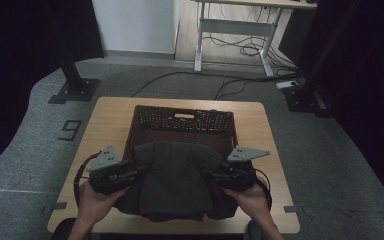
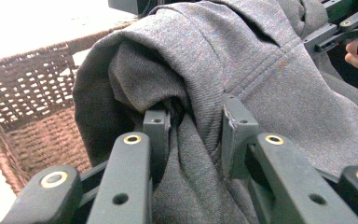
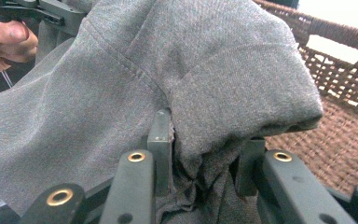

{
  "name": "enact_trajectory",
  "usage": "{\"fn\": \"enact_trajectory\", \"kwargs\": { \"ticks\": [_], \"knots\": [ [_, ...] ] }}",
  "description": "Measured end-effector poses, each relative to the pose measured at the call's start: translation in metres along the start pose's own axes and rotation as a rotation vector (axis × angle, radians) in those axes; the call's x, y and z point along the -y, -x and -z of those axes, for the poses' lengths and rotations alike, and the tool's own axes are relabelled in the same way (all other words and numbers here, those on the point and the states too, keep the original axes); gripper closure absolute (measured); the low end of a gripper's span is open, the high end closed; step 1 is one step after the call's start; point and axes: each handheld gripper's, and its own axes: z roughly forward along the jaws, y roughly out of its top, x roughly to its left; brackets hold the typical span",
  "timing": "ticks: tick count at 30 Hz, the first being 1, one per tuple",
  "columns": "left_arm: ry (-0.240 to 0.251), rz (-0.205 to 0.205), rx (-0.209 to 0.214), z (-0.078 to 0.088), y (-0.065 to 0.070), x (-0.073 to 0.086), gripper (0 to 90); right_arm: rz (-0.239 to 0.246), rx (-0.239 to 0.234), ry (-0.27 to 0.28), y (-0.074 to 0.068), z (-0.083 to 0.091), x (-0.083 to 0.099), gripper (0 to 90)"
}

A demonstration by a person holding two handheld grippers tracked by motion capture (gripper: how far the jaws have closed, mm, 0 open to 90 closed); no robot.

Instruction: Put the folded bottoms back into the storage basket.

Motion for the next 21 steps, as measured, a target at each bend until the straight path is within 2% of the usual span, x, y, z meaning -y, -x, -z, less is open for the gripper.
{"fn": "enact_trajectory", "kwargs": {
  "ticks": [21],
  "knots": [
    [0.050,-0.002,0.019,0.004,-0.019,-0.044,67.9,0.018,0.021,0.050,0.014,0.008,-0.043,66.7]
  ]
}}
